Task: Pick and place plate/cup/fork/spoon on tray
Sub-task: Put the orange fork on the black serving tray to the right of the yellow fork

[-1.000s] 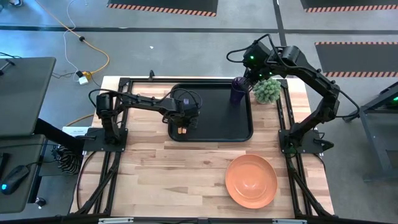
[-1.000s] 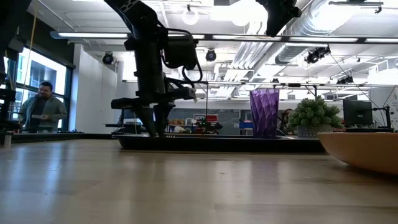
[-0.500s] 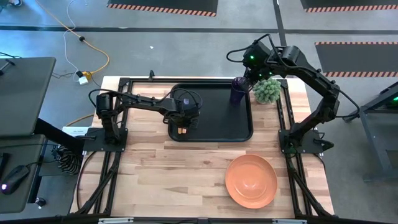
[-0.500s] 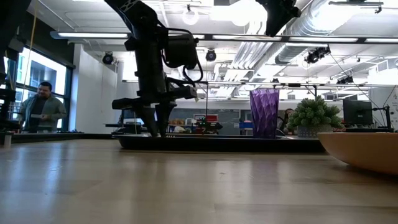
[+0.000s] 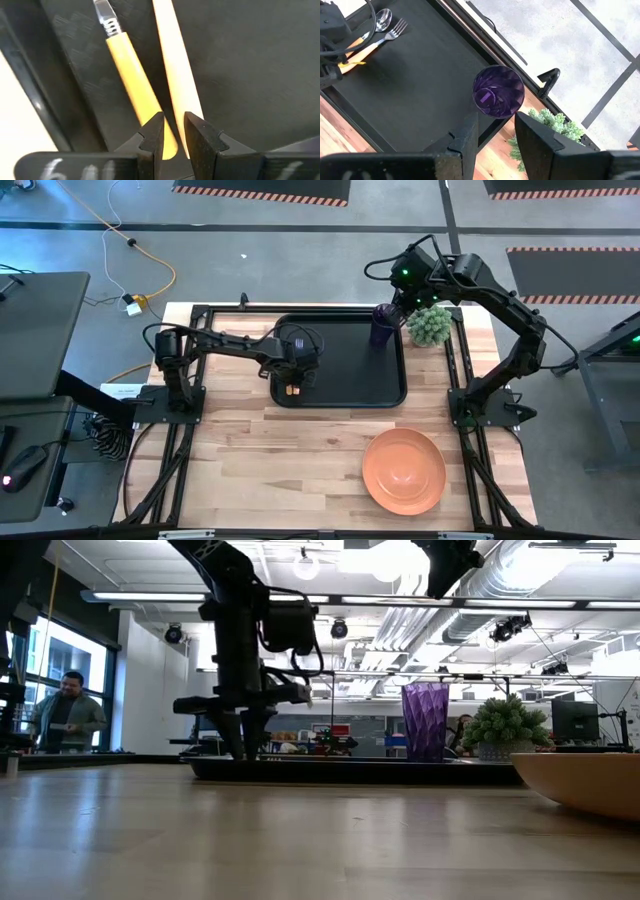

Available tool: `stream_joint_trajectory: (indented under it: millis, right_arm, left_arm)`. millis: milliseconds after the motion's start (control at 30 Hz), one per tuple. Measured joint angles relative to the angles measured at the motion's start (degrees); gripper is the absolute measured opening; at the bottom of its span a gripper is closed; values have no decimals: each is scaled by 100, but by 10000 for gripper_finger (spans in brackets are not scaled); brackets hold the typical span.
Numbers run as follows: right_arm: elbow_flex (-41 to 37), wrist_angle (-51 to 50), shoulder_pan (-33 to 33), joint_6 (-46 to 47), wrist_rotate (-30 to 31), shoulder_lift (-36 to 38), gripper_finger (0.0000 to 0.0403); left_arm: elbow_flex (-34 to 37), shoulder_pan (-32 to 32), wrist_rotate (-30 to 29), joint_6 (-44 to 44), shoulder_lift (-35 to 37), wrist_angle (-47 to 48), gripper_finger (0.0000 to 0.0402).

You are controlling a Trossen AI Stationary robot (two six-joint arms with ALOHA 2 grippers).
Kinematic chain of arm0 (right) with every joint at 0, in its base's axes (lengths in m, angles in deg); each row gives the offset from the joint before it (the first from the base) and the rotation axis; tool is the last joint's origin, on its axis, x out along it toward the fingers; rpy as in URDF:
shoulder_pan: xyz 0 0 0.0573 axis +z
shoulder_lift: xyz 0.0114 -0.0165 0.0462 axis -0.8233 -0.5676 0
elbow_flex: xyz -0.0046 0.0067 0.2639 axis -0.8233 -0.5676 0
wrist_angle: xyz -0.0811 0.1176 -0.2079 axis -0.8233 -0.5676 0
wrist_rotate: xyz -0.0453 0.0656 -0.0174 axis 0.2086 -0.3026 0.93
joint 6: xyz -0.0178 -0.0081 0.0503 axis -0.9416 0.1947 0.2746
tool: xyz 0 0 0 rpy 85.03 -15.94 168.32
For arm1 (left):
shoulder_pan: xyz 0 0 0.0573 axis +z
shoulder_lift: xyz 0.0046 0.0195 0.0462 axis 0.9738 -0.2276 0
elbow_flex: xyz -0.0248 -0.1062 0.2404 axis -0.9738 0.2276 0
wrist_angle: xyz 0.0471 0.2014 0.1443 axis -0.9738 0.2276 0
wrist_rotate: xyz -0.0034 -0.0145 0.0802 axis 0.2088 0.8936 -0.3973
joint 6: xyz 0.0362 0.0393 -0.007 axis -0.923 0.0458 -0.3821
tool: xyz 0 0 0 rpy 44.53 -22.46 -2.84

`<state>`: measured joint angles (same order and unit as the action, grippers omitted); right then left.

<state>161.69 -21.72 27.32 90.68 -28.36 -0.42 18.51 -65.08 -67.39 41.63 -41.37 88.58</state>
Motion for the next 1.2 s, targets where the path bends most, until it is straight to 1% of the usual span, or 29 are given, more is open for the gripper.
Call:
stream_joint_trajectory:
  millis: [267,1200]
  right_arm:
    - [0,0,-2,-1,2,0,122]
    - [0,-1,0,2,0,0,122]
  left_arm:
    - [-6,-55,28,66,-45,-289,64]
    - [-6,-50,72,127,-86,-257,64]
